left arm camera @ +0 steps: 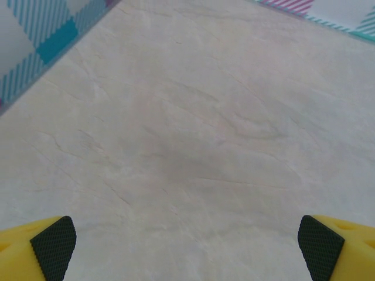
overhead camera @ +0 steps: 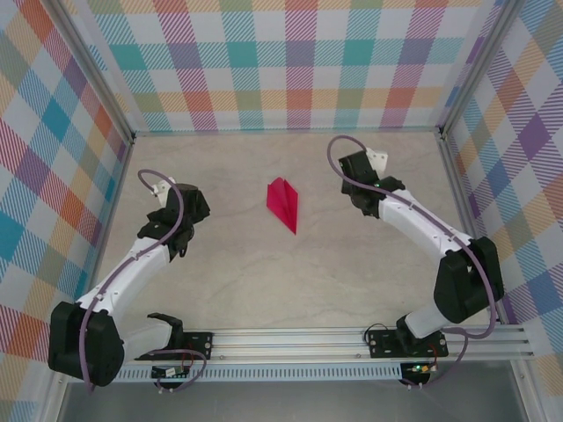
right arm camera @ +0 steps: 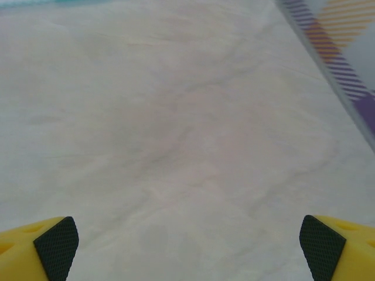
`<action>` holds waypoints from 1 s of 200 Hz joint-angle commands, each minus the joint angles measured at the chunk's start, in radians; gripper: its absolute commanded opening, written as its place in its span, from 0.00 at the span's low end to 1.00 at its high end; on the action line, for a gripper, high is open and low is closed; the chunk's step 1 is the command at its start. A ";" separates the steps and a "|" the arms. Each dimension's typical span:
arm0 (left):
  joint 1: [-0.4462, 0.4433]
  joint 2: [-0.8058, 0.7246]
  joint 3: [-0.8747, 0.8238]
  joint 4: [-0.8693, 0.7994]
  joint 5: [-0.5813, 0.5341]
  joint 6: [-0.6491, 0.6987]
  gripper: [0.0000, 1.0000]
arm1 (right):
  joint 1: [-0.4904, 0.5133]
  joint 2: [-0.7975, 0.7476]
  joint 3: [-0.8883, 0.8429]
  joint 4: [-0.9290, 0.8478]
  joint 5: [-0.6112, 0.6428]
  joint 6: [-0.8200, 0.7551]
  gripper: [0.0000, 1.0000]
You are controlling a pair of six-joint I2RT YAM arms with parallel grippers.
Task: Fold a paper plane with a square sheet of paper (pick it up from the middle)
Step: Move a paper plane to the center of the table, then reset both arms
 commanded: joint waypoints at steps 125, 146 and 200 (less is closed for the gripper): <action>0.188 0.147 -0.386 0.865 0.390 0.382 1.00 | -0.274 -0.149 -0.687 1.048 -0.340 -0.377 1.00; 0.202 0.187 -0.389 0.941 0.439 0.381 1.00 | -0.291 -0.157 -0.704 1.077 -0.398 -0.396 1.00; 0.212 0.384 -0.363 1.104 0.469 0.369 1.00 | -0.346 -0.152 -0.717 1.111 -0.472 -0.403 1.00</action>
